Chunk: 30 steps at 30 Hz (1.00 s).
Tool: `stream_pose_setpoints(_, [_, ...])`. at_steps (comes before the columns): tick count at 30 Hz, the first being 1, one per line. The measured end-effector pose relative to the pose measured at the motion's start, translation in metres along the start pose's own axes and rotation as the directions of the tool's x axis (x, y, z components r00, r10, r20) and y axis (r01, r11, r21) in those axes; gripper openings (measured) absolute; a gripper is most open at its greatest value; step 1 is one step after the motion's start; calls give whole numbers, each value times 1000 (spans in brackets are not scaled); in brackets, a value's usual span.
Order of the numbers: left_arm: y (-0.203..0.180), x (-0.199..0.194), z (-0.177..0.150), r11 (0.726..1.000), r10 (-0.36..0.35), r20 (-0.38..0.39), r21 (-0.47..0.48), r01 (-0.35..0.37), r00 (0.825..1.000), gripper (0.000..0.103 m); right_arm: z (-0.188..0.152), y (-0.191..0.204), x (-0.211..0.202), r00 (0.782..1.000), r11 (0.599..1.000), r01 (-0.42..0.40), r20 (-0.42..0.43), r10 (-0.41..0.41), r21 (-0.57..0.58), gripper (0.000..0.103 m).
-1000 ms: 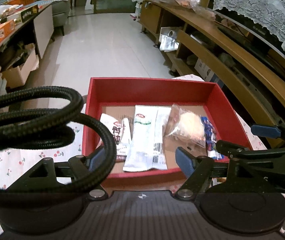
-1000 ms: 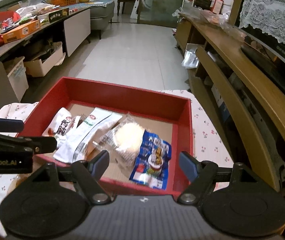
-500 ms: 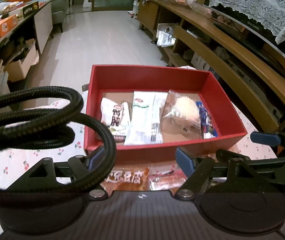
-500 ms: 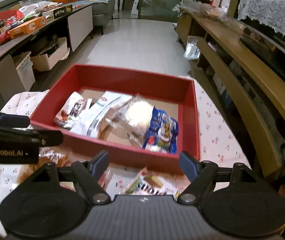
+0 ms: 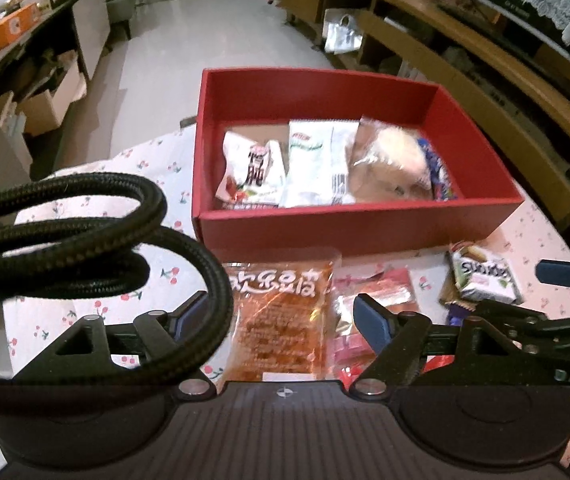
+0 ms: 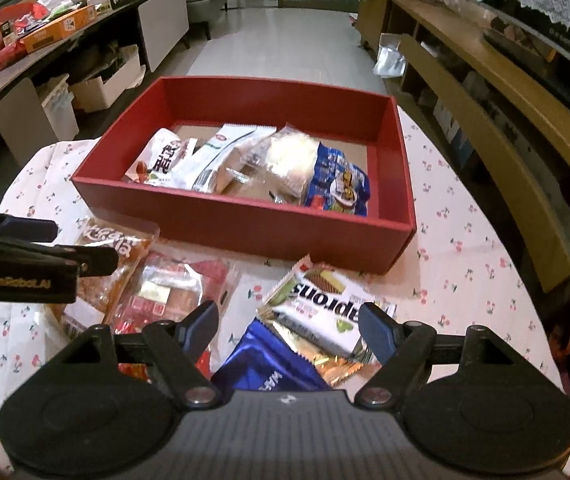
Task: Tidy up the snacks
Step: 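Move right tool to the red candy bag while left tool reaches the orange bag, then grasp the candy bag with the right tool while the left tool grasps the orange bag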
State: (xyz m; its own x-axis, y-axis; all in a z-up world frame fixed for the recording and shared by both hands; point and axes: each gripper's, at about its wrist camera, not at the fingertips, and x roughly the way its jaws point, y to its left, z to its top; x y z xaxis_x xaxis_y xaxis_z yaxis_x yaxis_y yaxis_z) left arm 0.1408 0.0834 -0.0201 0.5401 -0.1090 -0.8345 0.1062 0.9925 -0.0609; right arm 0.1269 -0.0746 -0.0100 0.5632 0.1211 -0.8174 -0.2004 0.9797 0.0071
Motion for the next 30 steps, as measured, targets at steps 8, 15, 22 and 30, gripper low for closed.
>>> stream_pose_setpoints(8, [-7, 33, -5, 997, 68, -56, 44, -65, 996, 87, -8, -11, 1, 1000, 999, 4, -30, -3, 39, 103])
stream_pose_setpoints(15, [0, 34, -8, 999, 42, -89, -8, -42, 995, 68, -19, -32, 3, 997, 990, 28, -74, -18, 135, 103])
stream_pose_setpoints(22, [-2, 22, -18, 1000, -14, -112, -5, 14, 994, 54, -27, -24, -4, 997, 985, -32, -70, 44, 170, 103])
stream_pose_setpoints(30, [7, 17, -28, 1000, -17, -133, 6, 18, 991, 59, -18, 35, -2, 990, 977, -141, -25, 138, -163, 103])
